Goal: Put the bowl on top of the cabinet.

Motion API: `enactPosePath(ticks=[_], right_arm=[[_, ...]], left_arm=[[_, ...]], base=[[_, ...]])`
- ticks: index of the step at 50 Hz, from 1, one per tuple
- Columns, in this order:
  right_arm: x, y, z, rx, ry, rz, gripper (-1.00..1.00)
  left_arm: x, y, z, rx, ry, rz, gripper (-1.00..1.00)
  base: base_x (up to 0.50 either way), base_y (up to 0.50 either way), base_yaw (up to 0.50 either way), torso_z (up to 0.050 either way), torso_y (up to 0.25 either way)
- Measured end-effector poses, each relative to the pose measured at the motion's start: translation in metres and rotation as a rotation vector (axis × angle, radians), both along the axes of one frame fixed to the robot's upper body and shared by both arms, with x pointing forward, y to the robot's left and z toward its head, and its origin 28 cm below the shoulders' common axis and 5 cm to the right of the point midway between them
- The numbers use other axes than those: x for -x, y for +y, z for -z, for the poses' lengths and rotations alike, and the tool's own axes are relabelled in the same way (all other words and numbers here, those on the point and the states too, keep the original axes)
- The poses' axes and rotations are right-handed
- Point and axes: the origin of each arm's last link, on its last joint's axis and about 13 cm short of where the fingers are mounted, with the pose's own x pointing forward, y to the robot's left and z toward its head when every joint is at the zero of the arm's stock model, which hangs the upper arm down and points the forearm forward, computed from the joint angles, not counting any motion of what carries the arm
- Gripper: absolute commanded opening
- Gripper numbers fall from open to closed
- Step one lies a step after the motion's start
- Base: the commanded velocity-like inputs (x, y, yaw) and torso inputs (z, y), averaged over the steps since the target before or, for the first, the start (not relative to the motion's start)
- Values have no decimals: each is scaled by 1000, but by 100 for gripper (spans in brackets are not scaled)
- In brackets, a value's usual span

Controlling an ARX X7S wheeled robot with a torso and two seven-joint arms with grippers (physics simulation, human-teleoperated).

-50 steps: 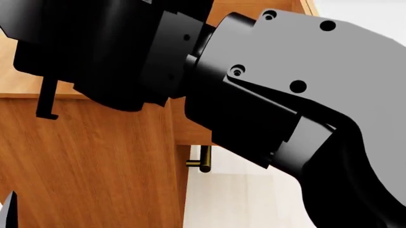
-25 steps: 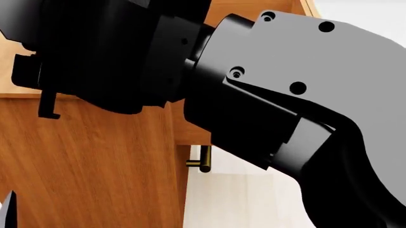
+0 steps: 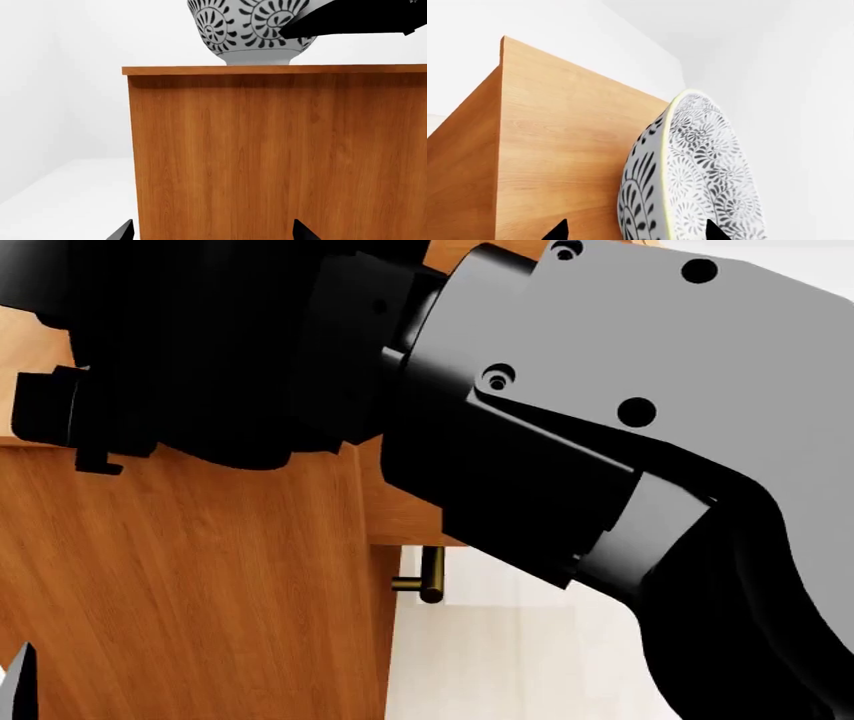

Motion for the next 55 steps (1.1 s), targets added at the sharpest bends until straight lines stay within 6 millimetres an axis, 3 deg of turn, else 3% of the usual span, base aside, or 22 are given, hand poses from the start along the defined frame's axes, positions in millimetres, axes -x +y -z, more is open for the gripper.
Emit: enactPosePath(ticks=[13, 23, 32, 40, 55], right_arm=[[12, 3, -13, -3, -24, -13, 100], [35, 8, -38, 9, -85, -22, 100], [54, -2, -58, 11, -129, 4, 100], [61, -26, -67, -11, -156, 65, 100], [63, -108, -63, -153, -171, 279, 100]], left_arm=[[-3, 2, 1, 5, 6, -11, 100], [-2, 1, 1, 1, 6, -9, 100], [0, 0, 0, -2, 1, -12, 100], [1, 0, 1, -7, 1, -13, 100], [-1, -1, 3, -20, 7, -18, 100]], base=[[0, 0, 0, 0, 0], [0, 0, 0, 0, 0], [0, 0, 0, 0, 0], [0, 0, 0, 0, 0], [0, 0, 0, 0, 0]])
